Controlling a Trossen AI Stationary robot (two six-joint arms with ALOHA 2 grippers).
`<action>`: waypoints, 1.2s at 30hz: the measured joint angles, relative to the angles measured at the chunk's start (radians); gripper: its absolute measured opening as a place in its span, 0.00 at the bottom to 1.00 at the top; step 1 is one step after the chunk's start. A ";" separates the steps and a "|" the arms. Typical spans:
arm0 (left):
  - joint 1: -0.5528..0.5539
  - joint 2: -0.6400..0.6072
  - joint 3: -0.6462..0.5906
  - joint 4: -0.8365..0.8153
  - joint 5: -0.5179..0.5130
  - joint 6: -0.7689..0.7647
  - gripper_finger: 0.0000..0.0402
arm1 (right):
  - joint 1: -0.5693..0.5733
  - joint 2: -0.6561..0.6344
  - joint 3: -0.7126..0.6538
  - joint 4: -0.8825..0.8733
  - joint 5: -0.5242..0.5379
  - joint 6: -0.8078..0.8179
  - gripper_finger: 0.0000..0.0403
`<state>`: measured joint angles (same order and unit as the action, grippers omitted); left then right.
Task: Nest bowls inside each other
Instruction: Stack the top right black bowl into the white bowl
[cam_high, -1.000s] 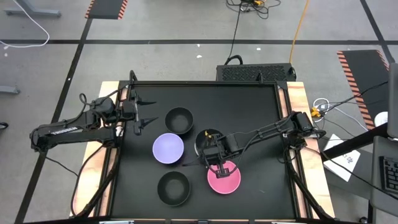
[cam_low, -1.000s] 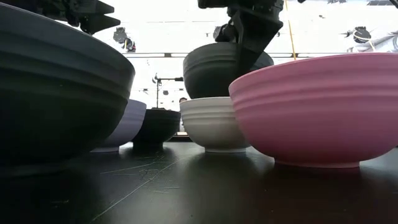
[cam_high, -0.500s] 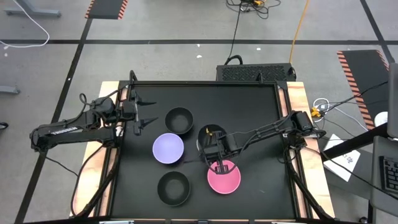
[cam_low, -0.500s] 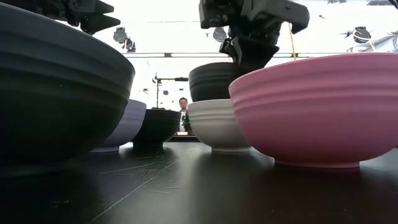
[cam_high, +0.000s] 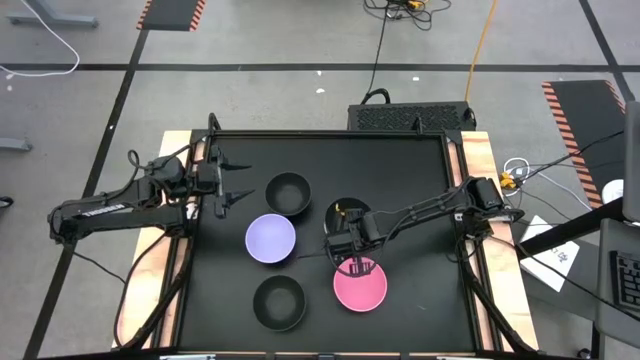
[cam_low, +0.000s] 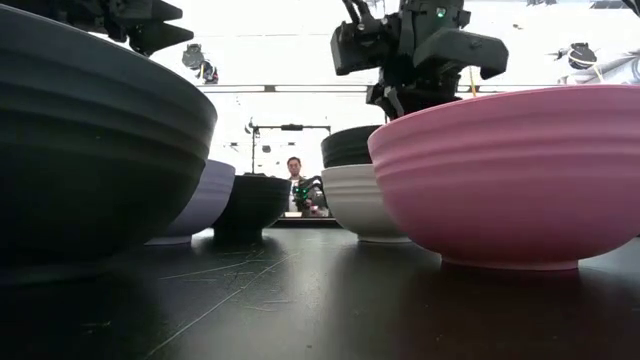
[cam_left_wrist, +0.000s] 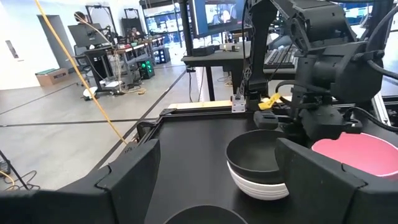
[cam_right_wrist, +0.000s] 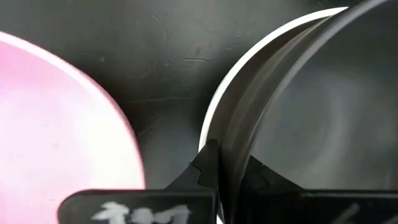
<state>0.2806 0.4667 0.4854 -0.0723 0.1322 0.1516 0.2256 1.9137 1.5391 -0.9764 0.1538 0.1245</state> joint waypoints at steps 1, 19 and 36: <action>0.000 0.000 0.000 0.000 0.000 0.000 0.80 | -0.001 0.000 0.000 0.001 -0.001 0.001 0.00; 0.000 0.000 0.000 -0.007 0.000 0.000 0.80 | -0.002 -0.005 0.000 0.038 -0.028 0.003 0.17; 0.000 0.000 0.000 -0.012 0.000 -0.003 0.80 | -0.015 -0.058 0.000 0.064 -0.058 0.032 0.28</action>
<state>0.2810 0.4667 0.4854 -0.0841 0.1322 0.1482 0.2108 1.8561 1.5391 -0.9127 0.0959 0.1562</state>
